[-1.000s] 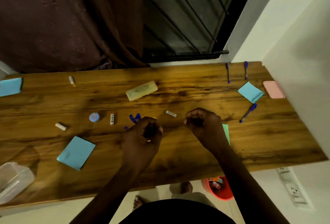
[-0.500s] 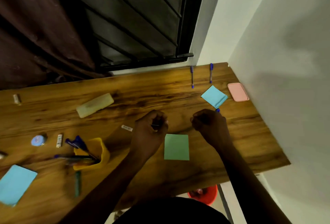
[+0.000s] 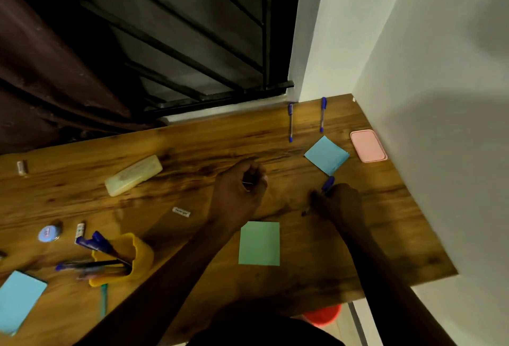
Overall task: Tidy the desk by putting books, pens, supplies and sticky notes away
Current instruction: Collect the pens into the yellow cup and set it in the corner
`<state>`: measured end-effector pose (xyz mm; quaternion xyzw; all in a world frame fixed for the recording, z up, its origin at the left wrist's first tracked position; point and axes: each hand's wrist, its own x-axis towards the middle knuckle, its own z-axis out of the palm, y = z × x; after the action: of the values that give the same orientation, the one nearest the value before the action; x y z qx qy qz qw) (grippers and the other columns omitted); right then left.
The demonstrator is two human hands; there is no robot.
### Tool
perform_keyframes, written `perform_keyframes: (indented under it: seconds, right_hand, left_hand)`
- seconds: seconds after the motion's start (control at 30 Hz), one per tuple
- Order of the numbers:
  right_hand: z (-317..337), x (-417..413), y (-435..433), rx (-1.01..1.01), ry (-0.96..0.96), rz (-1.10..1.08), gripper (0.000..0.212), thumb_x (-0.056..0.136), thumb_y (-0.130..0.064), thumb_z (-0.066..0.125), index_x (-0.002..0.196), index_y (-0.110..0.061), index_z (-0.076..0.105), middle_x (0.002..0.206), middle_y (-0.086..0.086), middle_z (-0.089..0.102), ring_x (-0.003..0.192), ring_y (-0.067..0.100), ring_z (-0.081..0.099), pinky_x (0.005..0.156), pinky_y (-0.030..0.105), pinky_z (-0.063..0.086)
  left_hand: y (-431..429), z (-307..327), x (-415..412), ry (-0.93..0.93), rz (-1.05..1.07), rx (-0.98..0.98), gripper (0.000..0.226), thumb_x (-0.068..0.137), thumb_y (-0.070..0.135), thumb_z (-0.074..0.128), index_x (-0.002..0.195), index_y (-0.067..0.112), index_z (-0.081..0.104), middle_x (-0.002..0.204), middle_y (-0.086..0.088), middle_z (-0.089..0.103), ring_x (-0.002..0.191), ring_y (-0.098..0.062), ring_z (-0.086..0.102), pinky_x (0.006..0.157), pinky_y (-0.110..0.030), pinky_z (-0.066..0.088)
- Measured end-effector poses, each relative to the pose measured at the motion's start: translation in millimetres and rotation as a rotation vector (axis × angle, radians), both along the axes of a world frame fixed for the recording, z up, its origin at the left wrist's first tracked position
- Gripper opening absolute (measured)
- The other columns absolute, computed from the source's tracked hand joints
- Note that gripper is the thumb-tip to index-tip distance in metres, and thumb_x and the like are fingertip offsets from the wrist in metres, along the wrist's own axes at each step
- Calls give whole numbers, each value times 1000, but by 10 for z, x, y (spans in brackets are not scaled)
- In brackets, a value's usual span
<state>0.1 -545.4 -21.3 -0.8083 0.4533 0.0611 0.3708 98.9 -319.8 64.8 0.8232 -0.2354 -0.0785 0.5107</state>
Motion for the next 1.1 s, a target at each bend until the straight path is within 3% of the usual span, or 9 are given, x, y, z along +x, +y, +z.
perform_keyframes:
  seconds: [0.23, 0.4, 0.53, 0.7, 0.8, 0.9, 1.0, 1.1]
  right_hand:
    - [48, -166, 18, 191, -174, -69, 36, 92, -38, 71, 68, -12, 77, 63, 3, 74, 64, 19, 74, 80, 45, 62]
    - [339, -414, 226, 291, -388, -10, 27, 94, -22, 70, 68, -16, 77, 67, 3, 75, 64, 15, 72, 65, 37, 55]
    - [389, -516, 309, 263, -443, 25, 24, 91, -16, 72, 68, -20, 76, 70, 0, 74, 66, 14, 72, 69, 41, 58]
    - [404, -564, 389, 278, -478, 38, 18, 91, -15, 74, 74, -20, 76, 71, -4, 75, 66, 8, 72, 67, 23, 53]
    - [395, -587, 400, 296, -484, 22, 16, 91, -18, 75, 76, -20, 76, 72, -4, 75, 67, 9, 73, 69, 26, 55]
    - [414, -609, 383, 292, -493, 24, 13, 92, -17, 74, 79, -18, 76, 75, -4, 76, 69, 9, 73, 70, 26, 56]
    - [395, -622, 351, 287, -496, -2, 10, 91, -16, 74, 81, -18, 76, 76, -3, 77, 70, 10, 74, 73, 33, 59]
    - [422, -580, 346, 274, -520, -3, 9, 91, -18, 74, 83, -19, 77, 78, -2, 77, 71, 12, 74, 74, 39, 60]
  left_hand:
    - [-515, -215, 560, 27, -13, 134, 3, 92, 21, 72, 95, 20, 71, 88, 10, 71, 81, -1, 66, 73, -19, 52]
    - [-1084, -451, 967, -5, 3, 241, 16, 90, 20, 74, 106, 18, 72, 104, 4, 73, 91, -9, 67, 79, -24, 54]
    - [-1528, -697, 1250, -2, 44, 326, 19, 88, 24, 76, 105, 18, 71, 106, 1, 73, 97, -14, 66, 74, -22, 47]
    - [-1954, -930, 1356, 6, 75, 453, 34, 85, 41, 77, 102, 14, 70, 105, -6, 72, 97, -23, 67, 70, -27, 45]
    - [-2118, -1000, 1383, -36, 66, 569, 41, 85, 39, 78, 113, 11, 67, 118, -9, 68, 110, -28, 63, 83, -33, 49]
    - [-2154, -995, 1432, -95, 39, 671, 31, 89, 26, 74, 115, 11, 64, 124, -11, 66, 113, -29, 62, 91, -34, 51]
    - [-2081, -914, 1441, -73, -6, 693, 31, 87, 19, 77, 112, 5, 66, 120, -14, 66, 111, -31, 63, 89, -35, 52]
    - [-1837, -827, 1445, 44, -26, 650, 38, 75, 23, 86, 105, 6, 70, 110, -12, 70, 98, -28, 68, 77, -34, 55]
